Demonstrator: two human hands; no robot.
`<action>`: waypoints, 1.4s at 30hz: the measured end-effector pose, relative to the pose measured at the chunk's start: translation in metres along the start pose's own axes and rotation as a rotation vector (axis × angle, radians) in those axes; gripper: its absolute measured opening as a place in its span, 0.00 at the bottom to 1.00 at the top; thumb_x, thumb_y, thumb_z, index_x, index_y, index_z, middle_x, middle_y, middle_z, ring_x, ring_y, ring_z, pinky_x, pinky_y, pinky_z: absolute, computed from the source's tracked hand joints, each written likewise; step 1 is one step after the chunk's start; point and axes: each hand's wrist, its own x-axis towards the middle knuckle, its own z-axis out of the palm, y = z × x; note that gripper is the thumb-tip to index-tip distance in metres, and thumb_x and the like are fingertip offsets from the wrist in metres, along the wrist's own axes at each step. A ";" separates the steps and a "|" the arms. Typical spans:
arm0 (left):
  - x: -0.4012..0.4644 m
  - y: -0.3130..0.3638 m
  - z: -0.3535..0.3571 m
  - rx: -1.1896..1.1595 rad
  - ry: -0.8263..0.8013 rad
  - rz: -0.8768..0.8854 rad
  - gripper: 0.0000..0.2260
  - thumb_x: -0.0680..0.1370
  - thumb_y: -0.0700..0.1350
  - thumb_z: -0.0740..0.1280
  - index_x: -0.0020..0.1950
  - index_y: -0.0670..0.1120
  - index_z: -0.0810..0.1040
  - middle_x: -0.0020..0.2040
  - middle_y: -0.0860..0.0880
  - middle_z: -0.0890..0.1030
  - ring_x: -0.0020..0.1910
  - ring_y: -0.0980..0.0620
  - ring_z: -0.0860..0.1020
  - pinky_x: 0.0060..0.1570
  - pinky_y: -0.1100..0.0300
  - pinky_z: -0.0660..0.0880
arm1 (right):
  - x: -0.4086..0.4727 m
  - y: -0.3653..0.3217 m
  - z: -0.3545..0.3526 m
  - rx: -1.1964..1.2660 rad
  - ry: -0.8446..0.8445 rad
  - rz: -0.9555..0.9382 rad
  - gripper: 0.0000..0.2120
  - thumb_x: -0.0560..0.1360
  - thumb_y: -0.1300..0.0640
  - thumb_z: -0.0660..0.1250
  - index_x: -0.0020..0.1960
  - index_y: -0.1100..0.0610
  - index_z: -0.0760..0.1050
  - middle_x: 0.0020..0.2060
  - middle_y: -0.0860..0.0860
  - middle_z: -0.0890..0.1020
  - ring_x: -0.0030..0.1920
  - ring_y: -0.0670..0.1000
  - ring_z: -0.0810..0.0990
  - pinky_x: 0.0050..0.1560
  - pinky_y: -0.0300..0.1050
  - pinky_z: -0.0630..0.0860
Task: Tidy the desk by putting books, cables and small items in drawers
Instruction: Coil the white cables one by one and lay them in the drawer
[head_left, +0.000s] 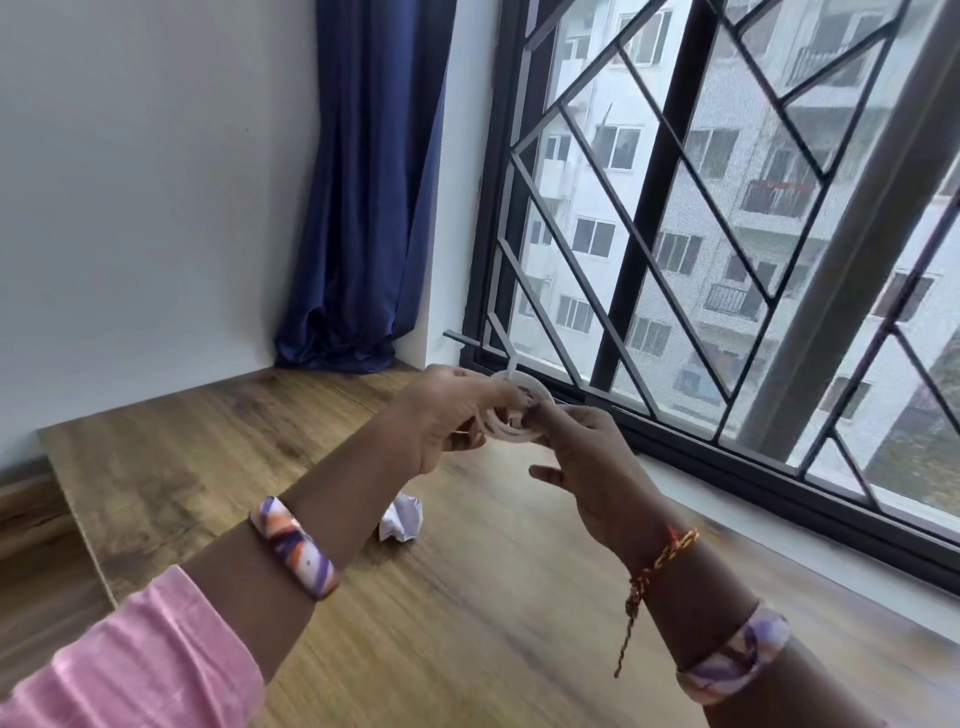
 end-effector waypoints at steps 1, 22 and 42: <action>0.002 0.001 -0.001 -0.060 0.005 -0.028 0.08 0.68 0.39 0.73 0.44 0.42 0.77 0.38 0.45 0.78 0.37 0.51 0.74 0.36 0.59 0.71 | 0.002 -0.005 0.002 -0.013 0.010 -0.024 0.12 0.73 0.49 0.67 0.37 0.57 0.77 0.39 0.54 0.72 0.44 0.50 0.71 0.44 0.45 0.70; -0.007 0.012 -0.013 -0.214 -0.185 -0.030 0.18 0.72 0.57 0.67 0.27 0.49 0.71 0.25 0.54 0.72 0.23 0.57 0.65 0.23 0.68 0.59 | 0.018 0.000 0.013 -0.020 0.152 -0.696 0.09 0.70 0.62 0.72 0.49 0.54 0.83 0.47 0.49 0.85 0.49 0.50 0.83 0.50 0.55 0.79; -0.029 -0.052 -0.050 0.939 0.549 0.911 0.20 0.73 0.61 0.51 0.36 0.47 0.71 0.26 0.48 0.75 0.24 0.43 0.75 0.25 0.62 0.64 | 0.029 -0.021 0.068 0.447 -0.055 0.178 0.15 0.77 0.50 0.62 0.35 0.58 0.73 0.22 0.49 0.76 0.23 0.48 0.76 0.31 0.42 0.74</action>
